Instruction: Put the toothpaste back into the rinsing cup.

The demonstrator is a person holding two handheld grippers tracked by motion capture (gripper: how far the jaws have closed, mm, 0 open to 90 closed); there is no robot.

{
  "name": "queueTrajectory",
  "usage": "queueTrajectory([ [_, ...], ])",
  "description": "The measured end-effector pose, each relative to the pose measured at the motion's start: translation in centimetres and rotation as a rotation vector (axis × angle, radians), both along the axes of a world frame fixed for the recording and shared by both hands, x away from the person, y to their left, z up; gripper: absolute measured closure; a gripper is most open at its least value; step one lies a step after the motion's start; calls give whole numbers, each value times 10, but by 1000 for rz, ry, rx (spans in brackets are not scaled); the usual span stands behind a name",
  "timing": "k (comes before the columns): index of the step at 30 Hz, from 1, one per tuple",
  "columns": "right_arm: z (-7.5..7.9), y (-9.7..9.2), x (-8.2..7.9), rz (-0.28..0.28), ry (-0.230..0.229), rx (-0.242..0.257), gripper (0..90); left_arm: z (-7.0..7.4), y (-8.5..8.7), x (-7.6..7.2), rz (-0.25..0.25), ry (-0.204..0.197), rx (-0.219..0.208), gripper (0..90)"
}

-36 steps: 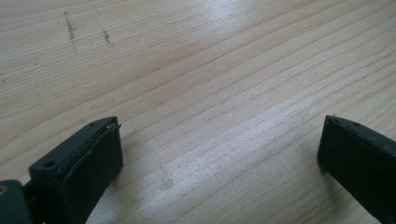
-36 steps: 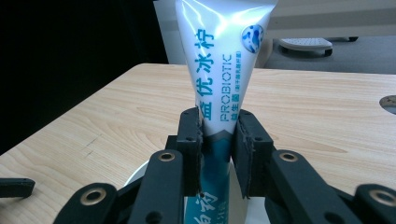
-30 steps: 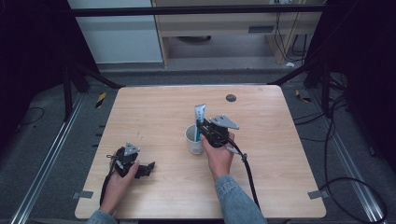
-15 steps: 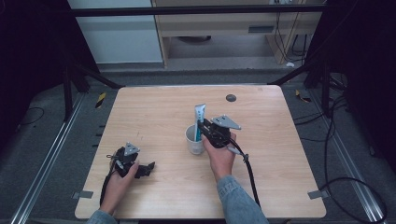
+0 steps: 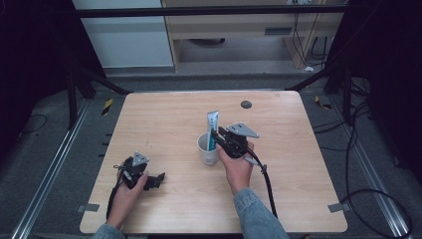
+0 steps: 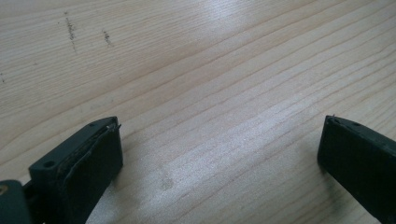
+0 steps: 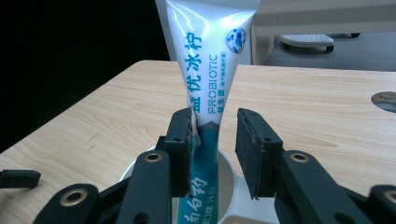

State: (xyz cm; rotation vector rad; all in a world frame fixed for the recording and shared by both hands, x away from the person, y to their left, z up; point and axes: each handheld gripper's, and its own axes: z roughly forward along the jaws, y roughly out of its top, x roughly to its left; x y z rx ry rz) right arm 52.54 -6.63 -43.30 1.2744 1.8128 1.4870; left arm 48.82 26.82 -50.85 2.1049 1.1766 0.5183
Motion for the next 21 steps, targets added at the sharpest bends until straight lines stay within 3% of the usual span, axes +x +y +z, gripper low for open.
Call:
queueTrajectory([
  [13, 8, -6, -3, -10, 2, -55, 553, 0, 0, 0, 0, 0, 0, 0],
  [21, 9, -7, -4, -9, -1, -64, 545, 0, 0, 0, 0, 0, 0, 0],
])
